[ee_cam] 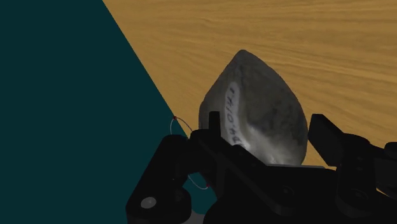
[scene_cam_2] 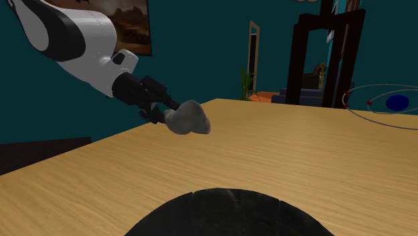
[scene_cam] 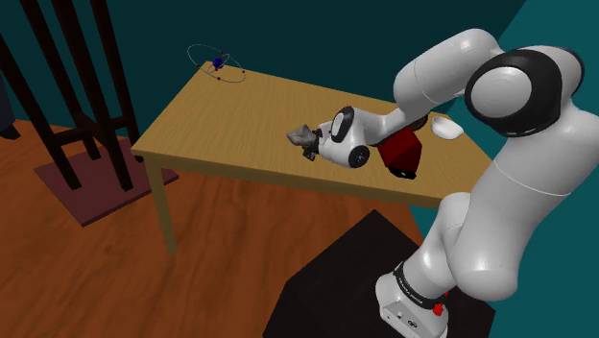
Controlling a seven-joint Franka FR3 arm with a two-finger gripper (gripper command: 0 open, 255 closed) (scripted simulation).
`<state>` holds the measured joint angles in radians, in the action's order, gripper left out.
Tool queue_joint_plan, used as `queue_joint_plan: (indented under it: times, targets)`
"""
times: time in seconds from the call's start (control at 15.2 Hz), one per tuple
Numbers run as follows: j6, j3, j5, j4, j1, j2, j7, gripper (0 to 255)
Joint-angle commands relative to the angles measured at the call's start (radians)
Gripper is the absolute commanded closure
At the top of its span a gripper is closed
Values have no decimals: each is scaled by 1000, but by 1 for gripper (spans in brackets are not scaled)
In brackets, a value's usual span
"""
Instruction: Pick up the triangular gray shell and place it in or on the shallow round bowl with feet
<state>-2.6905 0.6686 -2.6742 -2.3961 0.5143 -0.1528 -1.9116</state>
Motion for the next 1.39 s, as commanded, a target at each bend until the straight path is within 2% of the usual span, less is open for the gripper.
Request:
queue_joint_plan:
  times: [0.0, 0.59, 1.19, 1.32]
  targets:
    - [-16, 13, 24, -4, 6, 36, 49, 255]
    - [-77, 44, 158, -7, 9, 169, 279, 255]
    - [-119, 30, 335, -9, -26, 286, 538, 255]
    - [-162, 74, 234, 18, -38, 272, 467, 255]
